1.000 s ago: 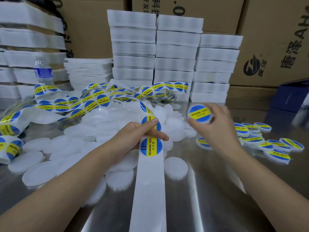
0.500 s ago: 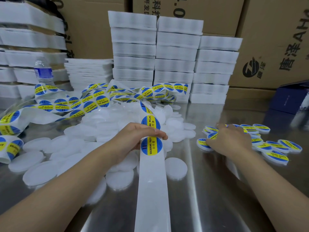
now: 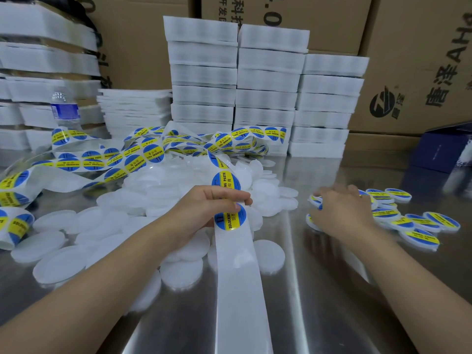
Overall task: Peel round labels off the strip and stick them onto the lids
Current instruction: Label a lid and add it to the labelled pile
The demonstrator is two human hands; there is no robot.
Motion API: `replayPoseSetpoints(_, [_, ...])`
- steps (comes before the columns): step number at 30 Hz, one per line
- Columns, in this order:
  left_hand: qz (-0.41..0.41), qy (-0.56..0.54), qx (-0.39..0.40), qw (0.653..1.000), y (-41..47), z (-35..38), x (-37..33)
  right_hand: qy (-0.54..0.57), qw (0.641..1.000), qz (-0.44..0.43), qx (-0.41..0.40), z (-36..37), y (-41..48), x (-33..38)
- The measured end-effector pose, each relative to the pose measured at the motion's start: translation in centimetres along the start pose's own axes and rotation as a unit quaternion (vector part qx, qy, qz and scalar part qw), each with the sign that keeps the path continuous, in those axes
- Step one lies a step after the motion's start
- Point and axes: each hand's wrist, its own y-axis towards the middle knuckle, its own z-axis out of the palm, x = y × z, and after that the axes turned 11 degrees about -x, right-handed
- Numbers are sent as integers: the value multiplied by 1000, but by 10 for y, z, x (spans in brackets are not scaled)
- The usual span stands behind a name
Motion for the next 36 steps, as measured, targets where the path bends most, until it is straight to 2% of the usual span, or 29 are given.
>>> replayPoseSetpoints(2, [-2,-5,-8,1000,1,0,1,141,989,-16,-30,-5,-3,10])
replayPoseSetpoints(4, [-8,-12,-16,1000,2,0,1,255,961,-72,-85,-12,-9,20])
replayPoseSetpoints(6, [-13,-18,-14,1000,3,0,1,299,934,-136,-138,-21,-18,31])
replayPoseSetpoints(8, [-11,-16,-4,1000,2,0,0,330,914,-177,-158,-29,-28,42])
replayPoseSetpoints(12, [26,17,-1,1000,1,1,3,339,897,-248,-135,-38,-45,54])
replayPoseSetpoints(15, [34,17,-2,999,2,2,4,343,893,-268,-113,-38,-50,58])
replayPoseSetpoints(26, [43,83,41,995,4,0,7,362,885,-261,-129,-27,-50,62])
replayPoseSetpoints(36, [19,60,61,996,7,-1,10,370,892,-227,-125,-22,-51,66])
